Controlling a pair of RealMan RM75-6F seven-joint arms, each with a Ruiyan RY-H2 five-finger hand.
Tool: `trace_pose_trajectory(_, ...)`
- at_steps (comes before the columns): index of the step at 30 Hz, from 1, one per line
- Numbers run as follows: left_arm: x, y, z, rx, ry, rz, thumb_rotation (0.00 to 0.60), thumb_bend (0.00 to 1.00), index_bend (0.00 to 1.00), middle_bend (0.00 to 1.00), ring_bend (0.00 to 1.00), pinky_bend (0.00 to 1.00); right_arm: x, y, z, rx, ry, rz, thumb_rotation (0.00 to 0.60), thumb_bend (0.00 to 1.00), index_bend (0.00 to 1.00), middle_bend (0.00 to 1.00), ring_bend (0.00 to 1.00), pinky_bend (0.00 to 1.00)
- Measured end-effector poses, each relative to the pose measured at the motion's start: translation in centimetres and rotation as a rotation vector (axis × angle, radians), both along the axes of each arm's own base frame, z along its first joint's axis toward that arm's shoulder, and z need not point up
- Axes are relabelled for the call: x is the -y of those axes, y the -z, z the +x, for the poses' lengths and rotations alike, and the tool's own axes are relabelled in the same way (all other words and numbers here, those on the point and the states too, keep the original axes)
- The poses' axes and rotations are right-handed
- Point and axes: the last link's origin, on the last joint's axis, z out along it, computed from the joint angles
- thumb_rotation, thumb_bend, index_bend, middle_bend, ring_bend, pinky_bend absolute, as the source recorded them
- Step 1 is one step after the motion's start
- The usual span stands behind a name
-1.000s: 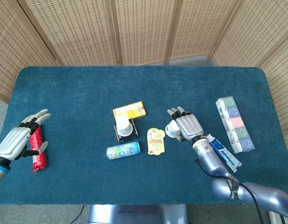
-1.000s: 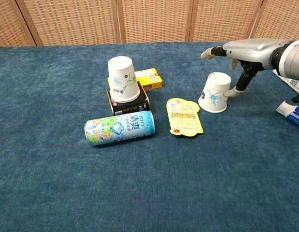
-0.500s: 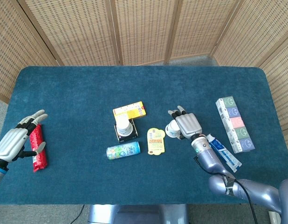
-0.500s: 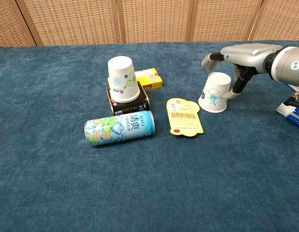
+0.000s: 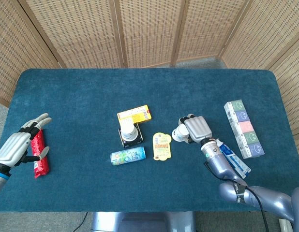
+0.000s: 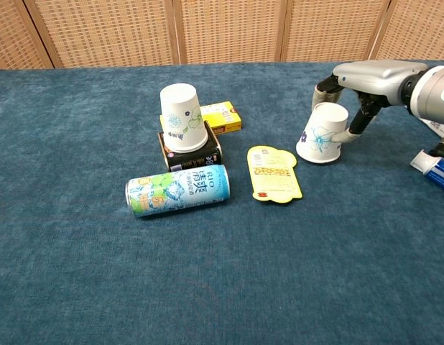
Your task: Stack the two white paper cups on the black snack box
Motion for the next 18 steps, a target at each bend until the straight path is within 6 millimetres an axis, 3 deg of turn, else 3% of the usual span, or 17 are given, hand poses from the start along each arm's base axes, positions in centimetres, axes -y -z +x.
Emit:
trace_pose_trajectory(9, -0.1, -0.2, 0.2, 0.001, 0.006, 0.006, 0.6, 0.48, 0.0, 0.0, 0.0, 0.07, -0.5, -1.9, 1.0, 0.044, -0.014, -0.004, 0.6, 0.29, 0.37, 0.41, 0.25, 0.64)
trace_pose_trajectory(18, 0.0, -0.1, 0.3, 0.0, 0.012, 0.006, 0.6, 0.48, 0.0, 0.0, 0.0, 0.07, -1.0, -4.3, 3.8, 0.114, -0.058, 0.002, 0.6, 0.29, 0.36, 0.41, 0.26, 0.64)
